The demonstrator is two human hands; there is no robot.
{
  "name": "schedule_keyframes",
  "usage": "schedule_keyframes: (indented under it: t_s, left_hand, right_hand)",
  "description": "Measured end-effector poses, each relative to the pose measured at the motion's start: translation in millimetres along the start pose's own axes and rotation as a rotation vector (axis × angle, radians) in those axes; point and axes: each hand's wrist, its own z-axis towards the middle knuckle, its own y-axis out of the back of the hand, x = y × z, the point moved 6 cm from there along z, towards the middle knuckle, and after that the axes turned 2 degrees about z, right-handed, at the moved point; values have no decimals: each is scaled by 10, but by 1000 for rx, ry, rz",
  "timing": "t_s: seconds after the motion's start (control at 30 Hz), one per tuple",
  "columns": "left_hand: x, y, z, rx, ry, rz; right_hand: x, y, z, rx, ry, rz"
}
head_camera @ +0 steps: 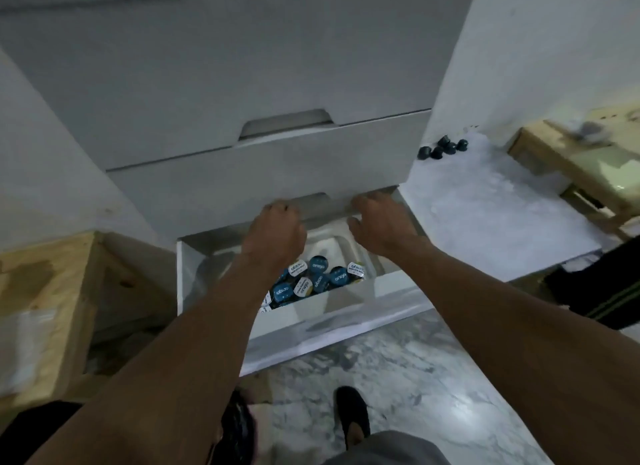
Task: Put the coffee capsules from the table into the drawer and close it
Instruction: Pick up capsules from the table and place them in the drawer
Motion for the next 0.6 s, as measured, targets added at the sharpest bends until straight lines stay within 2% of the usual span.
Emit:
schedule_keyframes:
  t_s: [0.07,0.37,0.6]
  left_hand:
    - [-185,179,-60,-59,-85,19]
    - [-1190,682,-96,-262,-352,-57]
    - [-1847,650,81,-301,-468,-53]
  right_hand:
    - [-65,226,-205,-69,-49,2]
    - [-602,874,-947,-174,-256,-63]
    - [-1081,1124,-1104,-253,-321,-85]
